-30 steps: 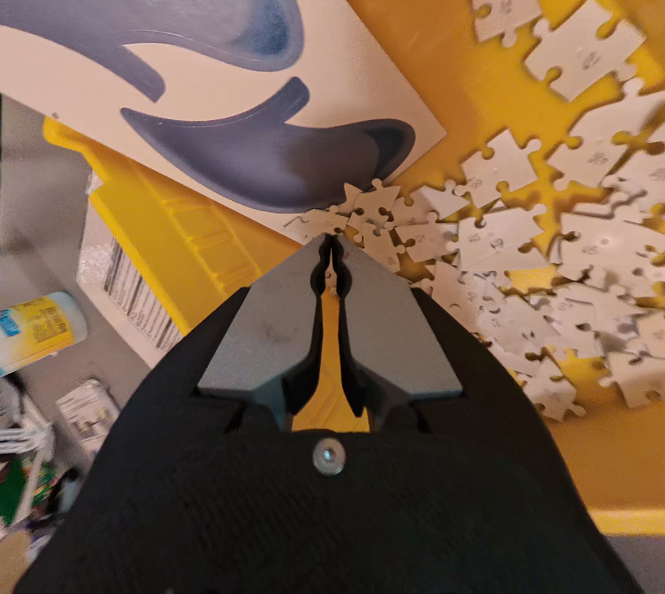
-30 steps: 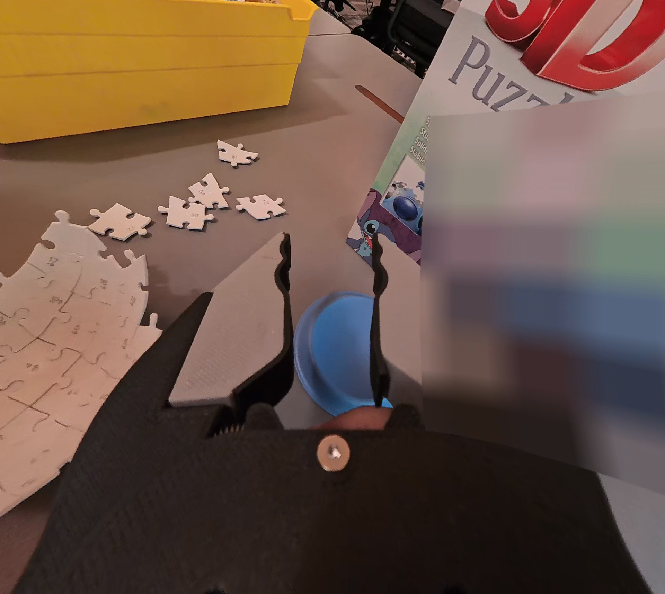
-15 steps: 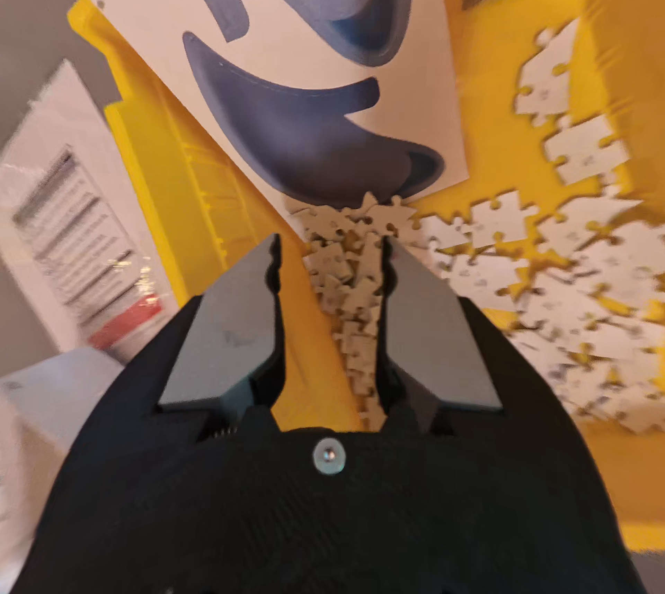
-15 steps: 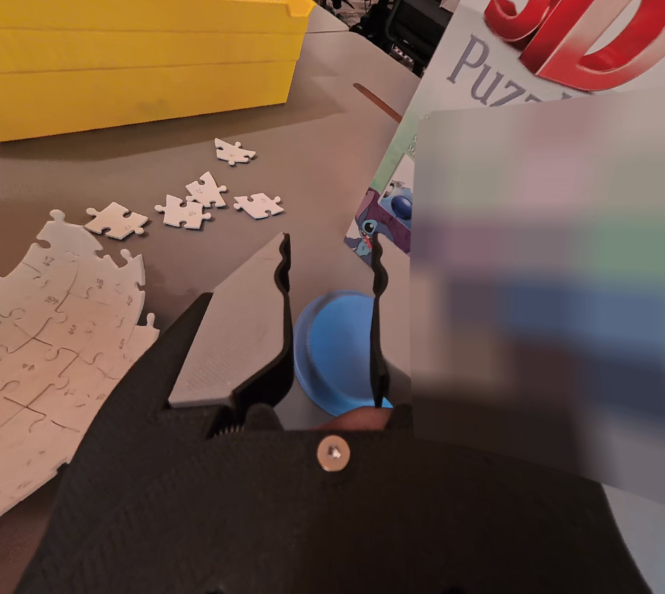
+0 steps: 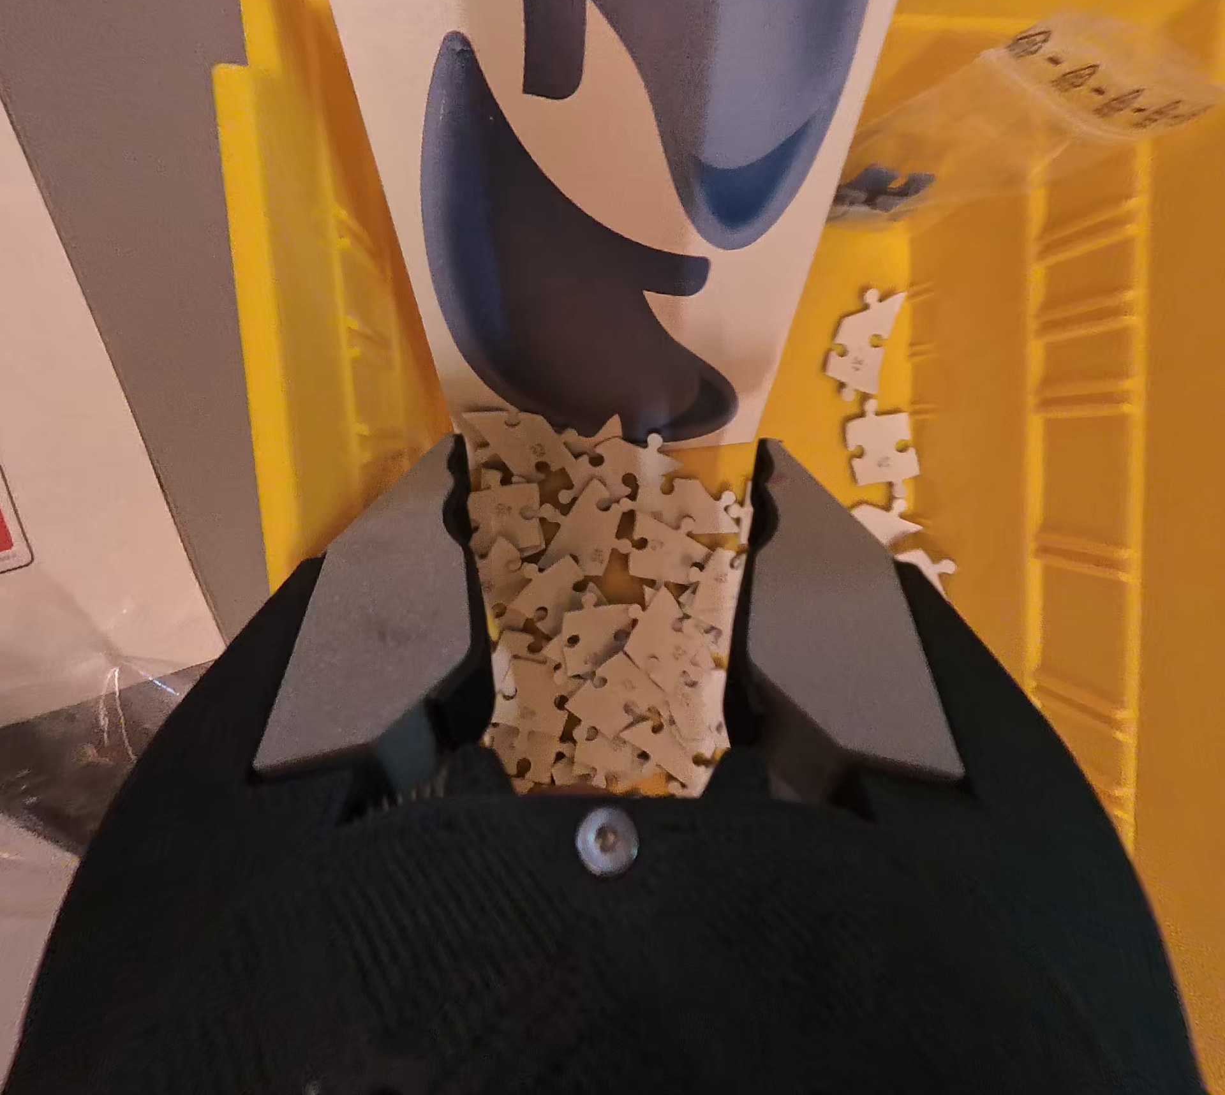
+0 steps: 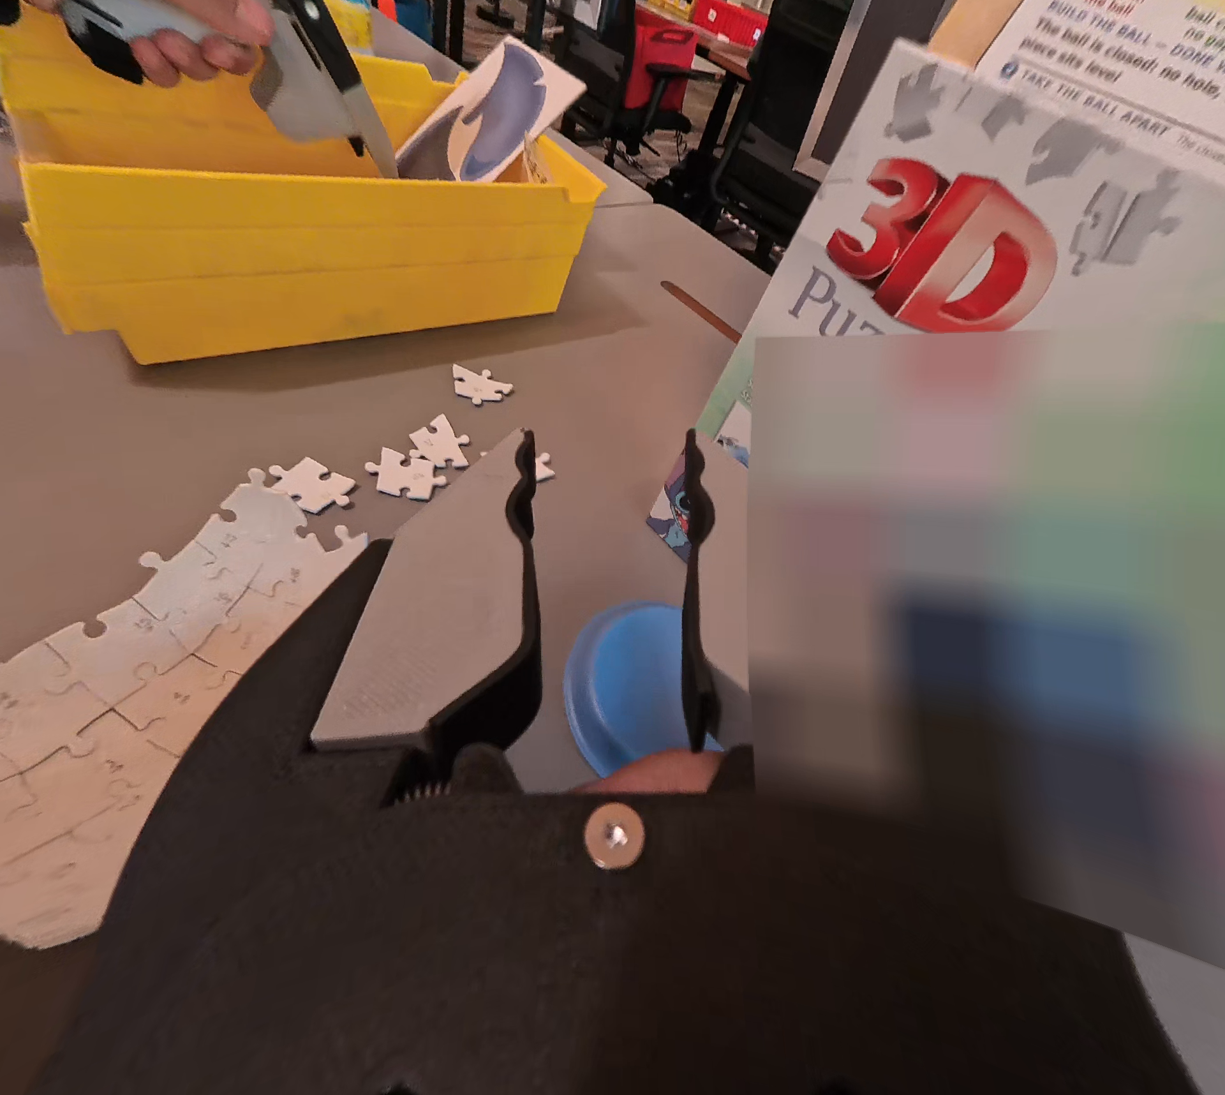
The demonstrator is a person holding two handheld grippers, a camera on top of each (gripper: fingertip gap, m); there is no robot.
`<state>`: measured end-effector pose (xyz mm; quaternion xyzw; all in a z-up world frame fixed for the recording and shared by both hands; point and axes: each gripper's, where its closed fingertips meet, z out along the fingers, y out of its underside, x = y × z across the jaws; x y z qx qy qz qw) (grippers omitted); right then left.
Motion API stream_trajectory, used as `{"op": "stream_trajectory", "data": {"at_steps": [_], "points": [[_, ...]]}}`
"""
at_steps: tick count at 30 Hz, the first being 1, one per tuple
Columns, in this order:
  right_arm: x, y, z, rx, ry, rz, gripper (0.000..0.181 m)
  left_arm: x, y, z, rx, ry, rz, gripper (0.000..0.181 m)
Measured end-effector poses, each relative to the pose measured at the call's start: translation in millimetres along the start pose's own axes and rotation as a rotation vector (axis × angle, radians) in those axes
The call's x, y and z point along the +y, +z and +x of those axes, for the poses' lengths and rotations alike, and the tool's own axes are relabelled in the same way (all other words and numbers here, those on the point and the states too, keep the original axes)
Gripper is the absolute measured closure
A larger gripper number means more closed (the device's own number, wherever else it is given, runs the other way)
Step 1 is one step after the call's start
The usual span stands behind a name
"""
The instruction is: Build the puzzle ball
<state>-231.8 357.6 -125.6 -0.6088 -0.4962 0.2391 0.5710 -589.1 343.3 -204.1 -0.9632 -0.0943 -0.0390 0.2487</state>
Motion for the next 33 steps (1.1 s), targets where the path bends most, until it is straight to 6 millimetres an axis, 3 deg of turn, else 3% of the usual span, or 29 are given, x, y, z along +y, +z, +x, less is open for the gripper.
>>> {"op": "stream_trajectory", "data": {"at_steps": [1, 8, 10, 13, 15, 18, 23, 27, 30, 33], "points": [[-3.2, -1.9, -0.7, -0.001, 0.000, 0.012, 0.139, 1.4, 2.4, -1.2, -0.017, -0.002, -0.011, 0.097], [-17.0, -11.7, -0.5, -0.004, 0.015, 0.070, 0.140, 10.1, 26.8, -4.1, -0.032, -0.049, -0.069, 0.100], [-18.2, -12.9, 0.3, -0.002, 0.019, 0.076, 0.140, 11.2, 27.1, 2.0, 0.016, -0.066, -0.081, 0.097], [-19.0, -14.0, 1.7, 0.002, 0.021, 0.080, 0.140, 18.5, 25.4, 18.9, 0.114, -0.056, -0.115, 0.118], [-19.0, -14.1, 2.2, 0.003, 0.021, 0.081, 0.140, 27.1, 23.4, 29.2, 0.168, -0.043, -0.155, 0.118], [-17.1, -12.7, 2.0, 0.001, 0.021, 0.073, 0.140, 28.1, 20.6, 21.4, 0.128, -0.007, -0.153, 0.118], [-12.0, -8.6, 0.9, -0.001, 0.016, 0.052, 0.140, 23.2, 12.1, 13.8, 0.109, 0.105, -0.148, 0.134], [-10.3, -7.3, 0.9, -0.002, 0.015, 0.044, 0.140, 39.0, 22.3, 3.1, 0.037, 0.172, -0.258, 0.132], [-9.7, -7.2, 1.8, -0.001, 0.018, 0.043, 0.140, 37.8, 24.3, 1.1, 0.010, 0.189, -0.264, 0.138], [-9.9, -7.3, 1.9, -0.001, 0.019, 0.043, 0.141, 37.9, 26.1, 0.4, 0.001, 0.221, -0.270, 0.155]]}}
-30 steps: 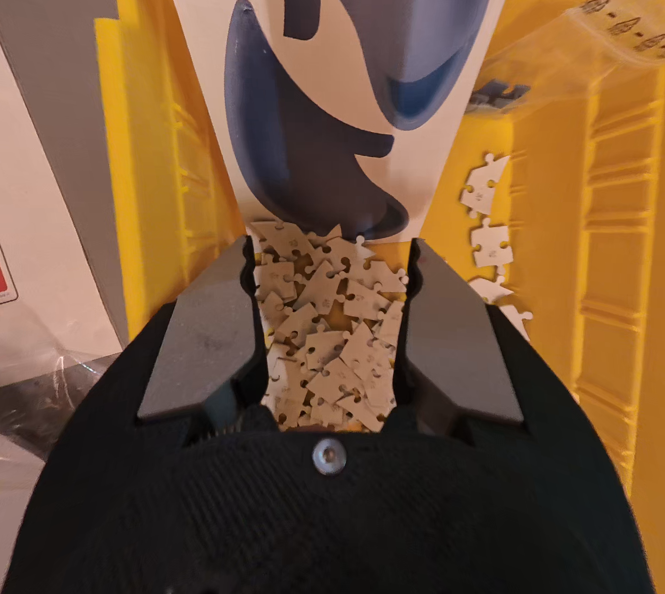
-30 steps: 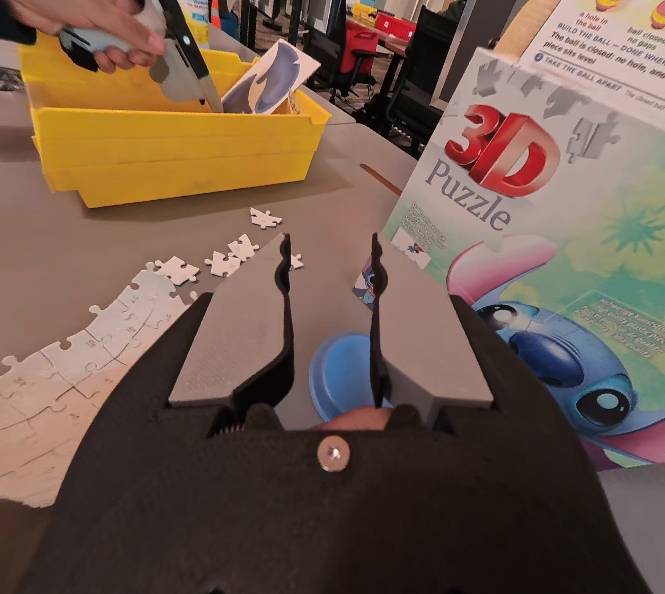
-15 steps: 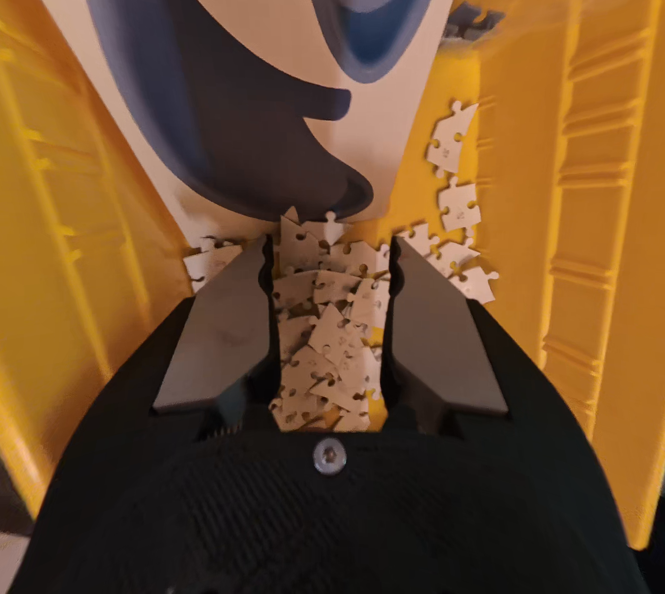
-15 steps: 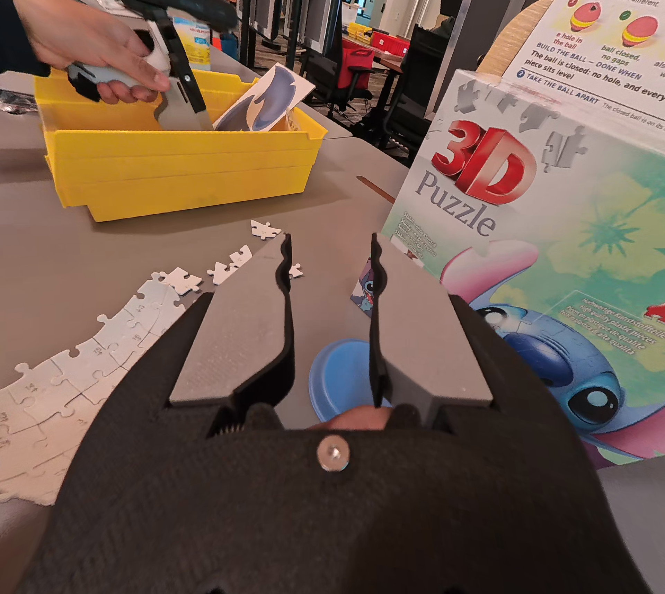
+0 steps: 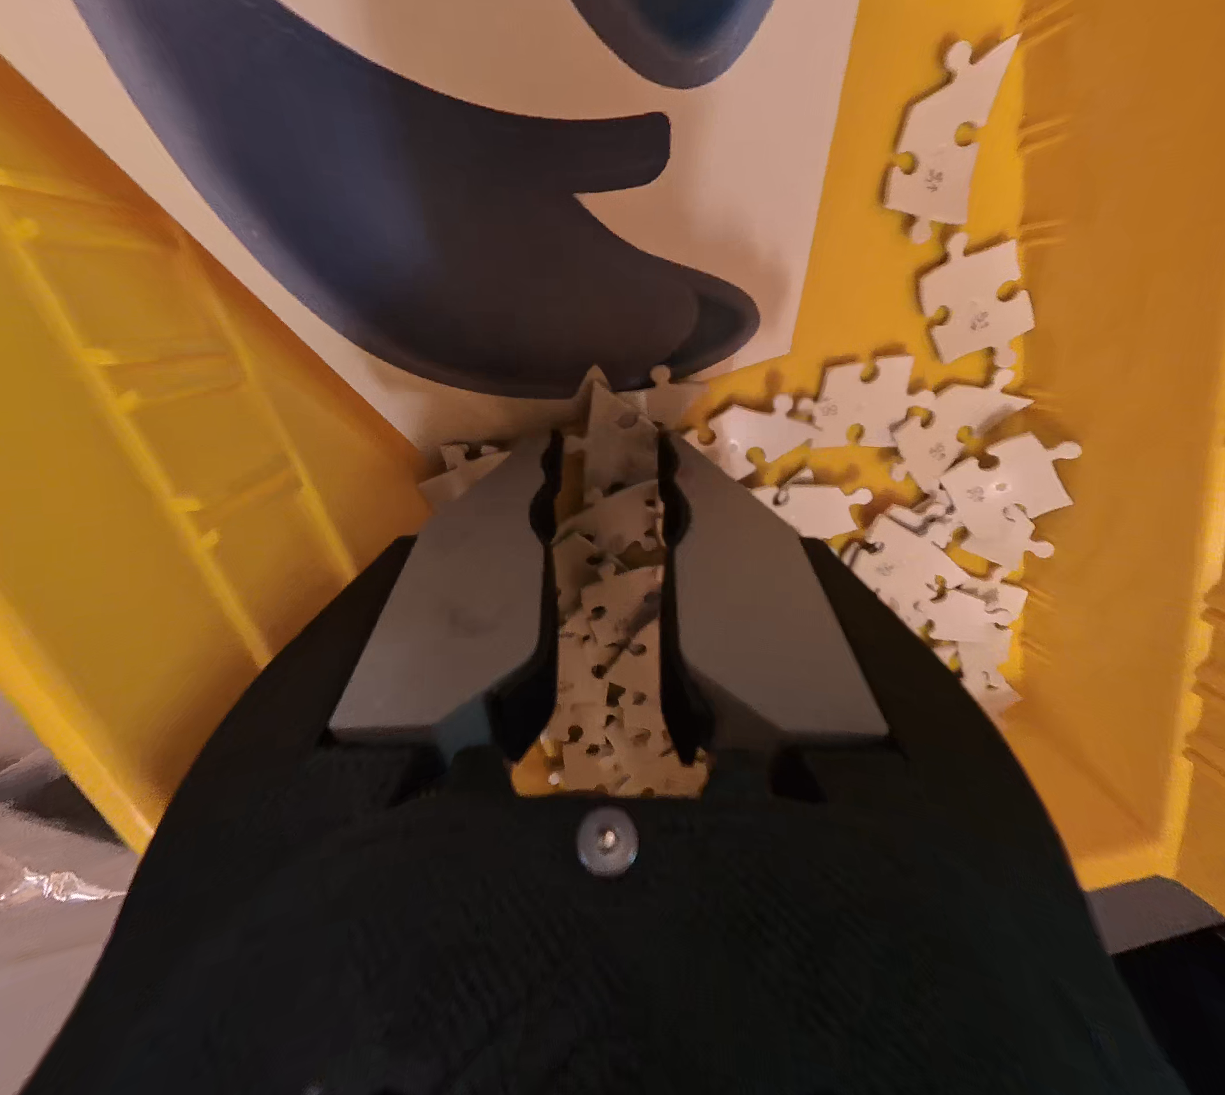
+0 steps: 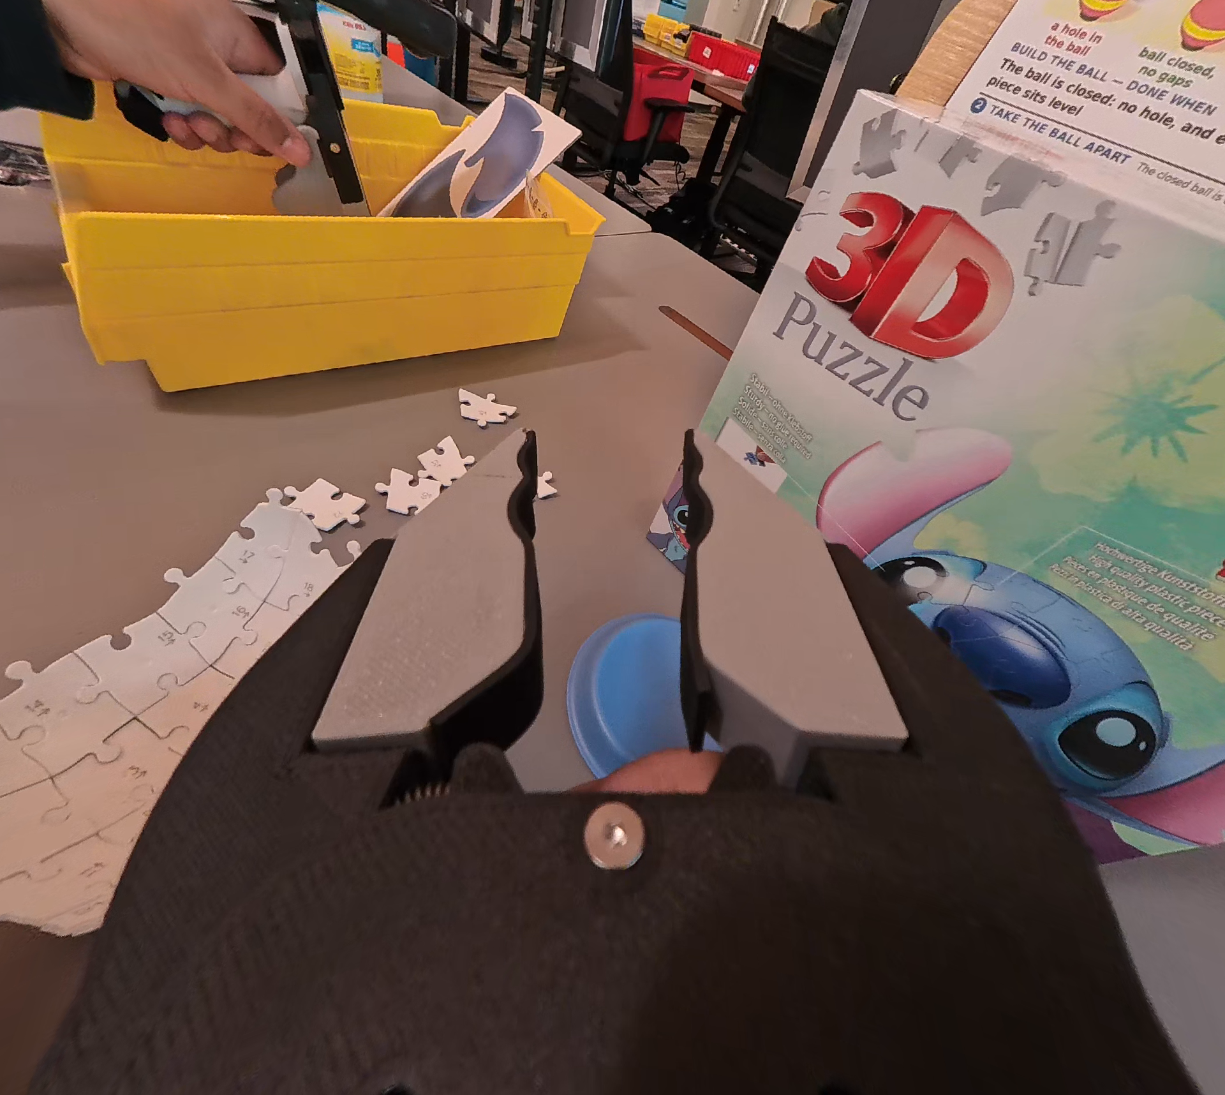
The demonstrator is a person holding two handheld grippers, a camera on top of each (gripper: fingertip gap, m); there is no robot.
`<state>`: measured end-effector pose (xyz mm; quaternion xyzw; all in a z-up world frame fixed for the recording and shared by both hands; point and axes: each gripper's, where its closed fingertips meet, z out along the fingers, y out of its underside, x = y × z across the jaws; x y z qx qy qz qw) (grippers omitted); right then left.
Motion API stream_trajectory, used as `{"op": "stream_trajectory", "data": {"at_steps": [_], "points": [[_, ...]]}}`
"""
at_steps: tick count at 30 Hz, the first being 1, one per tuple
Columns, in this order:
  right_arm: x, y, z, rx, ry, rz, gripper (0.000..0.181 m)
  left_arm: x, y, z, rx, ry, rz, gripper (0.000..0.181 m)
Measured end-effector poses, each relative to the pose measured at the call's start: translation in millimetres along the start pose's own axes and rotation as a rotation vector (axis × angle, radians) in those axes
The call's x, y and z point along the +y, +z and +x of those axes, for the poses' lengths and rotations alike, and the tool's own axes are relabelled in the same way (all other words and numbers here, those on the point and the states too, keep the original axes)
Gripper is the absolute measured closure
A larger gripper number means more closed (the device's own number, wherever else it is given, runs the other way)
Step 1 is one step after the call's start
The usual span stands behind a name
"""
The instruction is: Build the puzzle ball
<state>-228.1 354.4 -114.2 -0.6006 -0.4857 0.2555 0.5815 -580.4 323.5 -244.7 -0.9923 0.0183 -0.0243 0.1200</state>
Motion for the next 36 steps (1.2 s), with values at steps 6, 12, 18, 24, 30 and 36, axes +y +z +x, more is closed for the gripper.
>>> {"op": "stream_trajectory", "data": {"at_steps": [6, 12, 18, 24, 30, 36], "points": [[-1.7, -1.4, 0.4, 0.002, -0.001, 0.007, 0.141, 3.7, -0.4, 3.5, -0.001, 0.040, -0.003, 0.155], [-5.1, -4.1, 1.6, 0.005, 0.002, 0.021, 0.141, 2.0, -12.7, 4.2, -0.030, 0.076, 0.026, 0.155], [-4.8, -4.0, 1.5, 0.004, 0.003, 0.019, 0.141, -9.2, -58.2, 17.7, -0.002, 0.099, 0.109, 0.155], [-3.5, -2.9, 1.5, 0.004, 0.003, 0.015, 0.141, -16.3, -98.9, 88.5, 0.115, 0.237, 0.215, 0.155], [0.5, -0.2, 1.4, 0.006, -0.001, -0.001, 0.141, -28.4, -84.0, 162.4, -0.006, 0.479, 0.244, 0.163], [1.1, -0.9, 5.4, 0.015, 0.014, 0.002, 0.141, -49.9, -86.5, 182.2, -0.058, 0.525, 0.293, 0.181]]}}
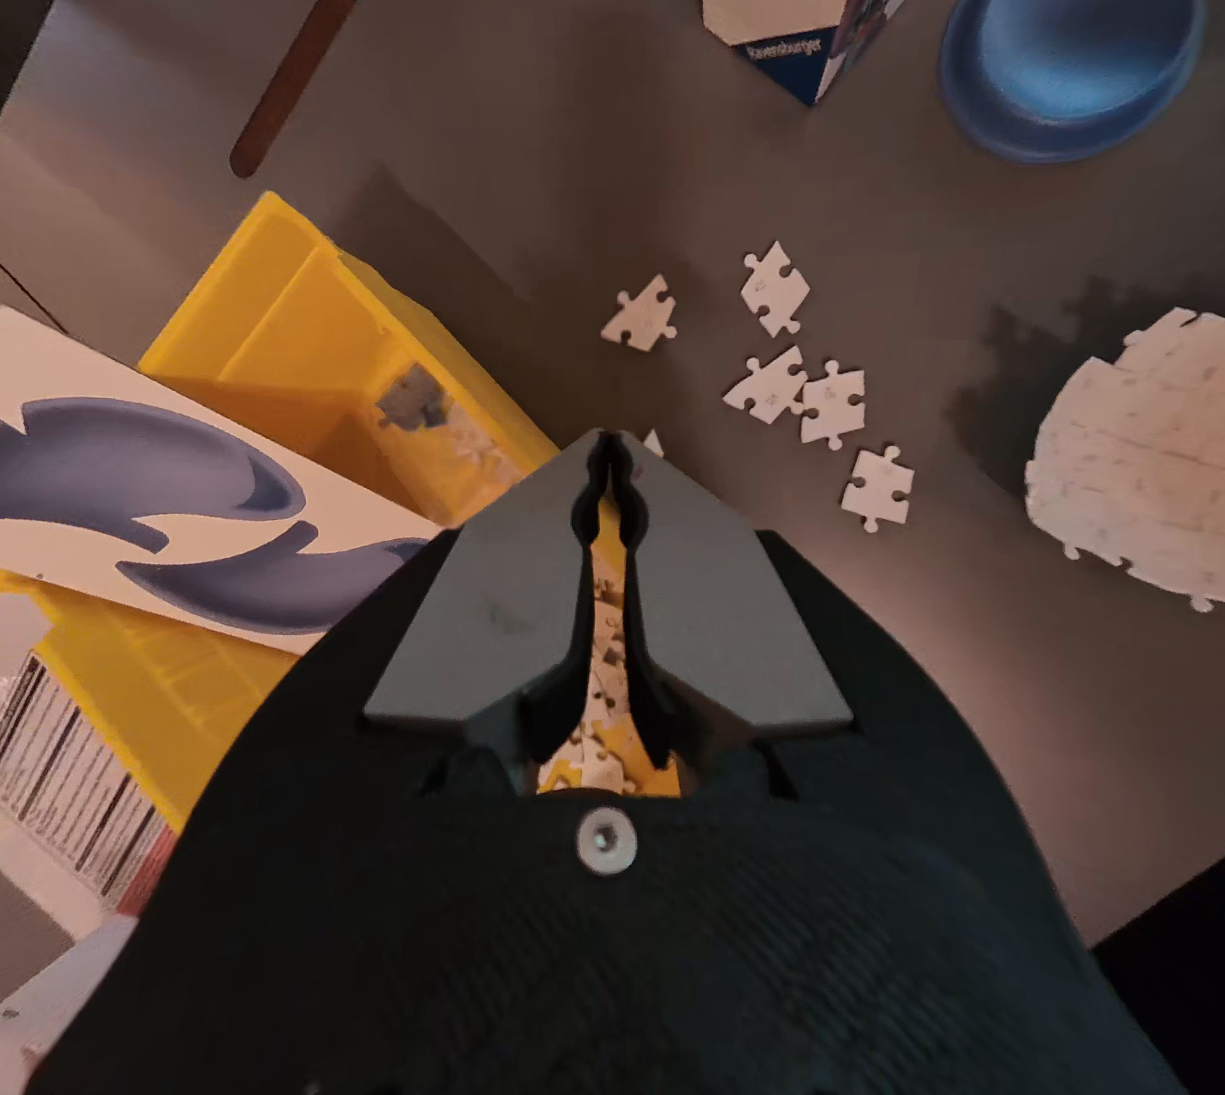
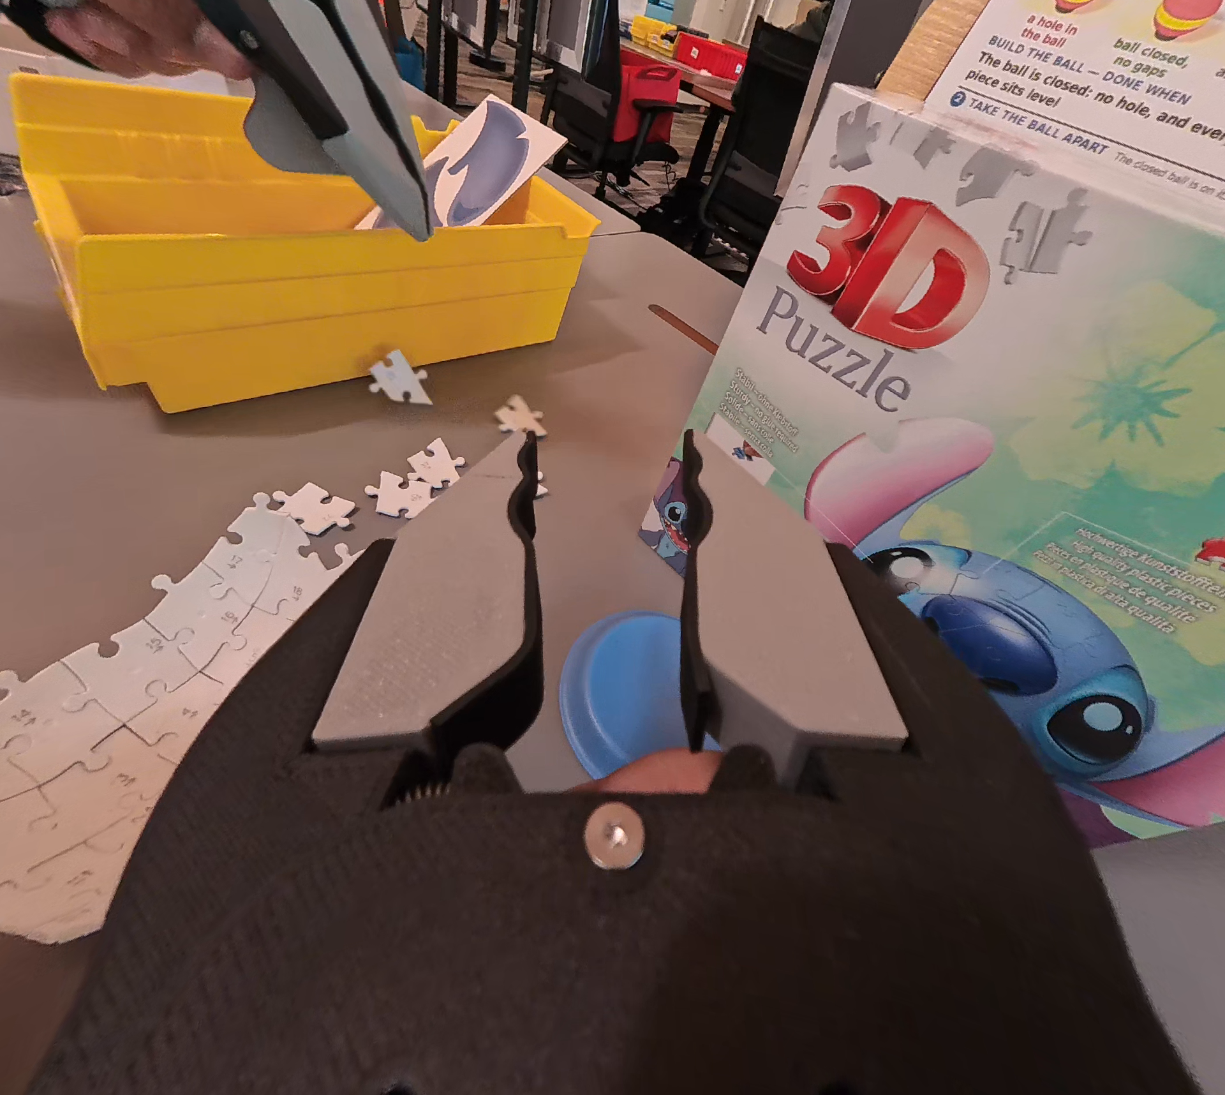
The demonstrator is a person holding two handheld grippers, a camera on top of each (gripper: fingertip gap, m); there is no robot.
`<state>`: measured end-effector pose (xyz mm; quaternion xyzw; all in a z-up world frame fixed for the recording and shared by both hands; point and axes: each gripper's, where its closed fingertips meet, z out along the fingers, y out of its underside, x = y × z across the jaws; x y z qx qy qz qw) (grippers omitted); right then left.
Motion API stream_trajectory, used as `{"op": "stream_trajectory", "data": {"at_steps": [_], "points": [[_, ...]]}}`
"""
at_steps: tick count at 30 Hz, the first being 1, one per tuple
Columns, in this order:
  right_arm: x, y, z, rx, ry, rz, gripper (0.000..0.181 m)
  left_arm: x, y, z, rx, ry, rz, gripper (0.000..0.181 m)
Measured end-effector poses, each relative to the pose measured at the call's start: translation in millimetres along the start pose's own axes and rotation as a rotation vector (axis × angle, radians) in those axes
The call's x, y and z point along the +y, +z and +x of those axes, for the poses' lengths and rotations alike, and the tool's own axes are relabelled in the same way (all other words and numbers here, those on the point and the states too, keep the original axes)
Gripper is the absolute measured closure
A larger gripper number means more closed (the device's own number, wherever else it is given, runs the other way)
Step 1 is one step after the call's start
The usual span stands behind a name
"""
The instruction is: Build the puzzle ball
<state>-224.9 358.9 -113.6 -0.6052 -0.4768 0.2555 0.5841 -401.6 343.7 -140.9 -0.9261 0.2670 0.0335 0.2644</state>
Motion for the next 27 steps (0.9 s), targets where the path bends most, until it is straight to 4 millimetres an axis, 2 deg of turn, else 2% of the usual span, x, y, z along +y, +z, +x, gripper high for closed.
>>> {"op": "stream_trajectory", "data": {"at_steps": [4, 6, 9, 13, 15, 17, 21, 24, 27], "points": [[-0.8, -0.5, -1.1, -0.003, -0.008, 0.000, 0.141, 1.8, -6.3, -12.7, 0.029, -0.058, 0.030, 0.181], [-1.4, -0.3, -2.4, -0.007, -0.012, 0.001, 0.141, -6.2, -16.2, -2.4, 0.107, -0.086, 0.088, 0.181], [0.9, 1.1, -3.6, -0.011, -0.016, -0.011, 0.140, -10.9, -22.8, 18.1, 0.191, -0.063, 0.085, 0.181], [2.8, 2.0, -4.5, -0.016, -0.012, -0.019, 0.140, -6.7, -28.8, 27.8, 0.217, -0.033, 0.086, 0.176], [3.2, 2.1, -4.7, -0.018, -0.010, -0.021, 0.140, -0.1, -36.1, 20.6, 0.213, -0.057, 0.109, 0.166], [3.0, 2.1, -5.2, -0.020, -0.009, -0.020, 0.140, 12.9, -43.8, 2.1, 0.168, -0.085, 0.122, 0.157], [4.9, 4.0, -9.0, -0.031, -0.012, -0.027, 0.140, 58.1, -45.1, -37.3, 0.109, -0.153, 0.038, 0.130], [8.5, 7.3, -13.5, -0.040, -0.020, -0.044, 0.140, 87.5, -28.2, -52.5, 0.160, -0.212, -0.043, 0.128], [13.0, 11.0, -16.9, -0.043, -0.032, -0.063, 0.140, 111.3, -0.6, -54.7, 0.244, -0.260, -0.142, 0.127]]}}
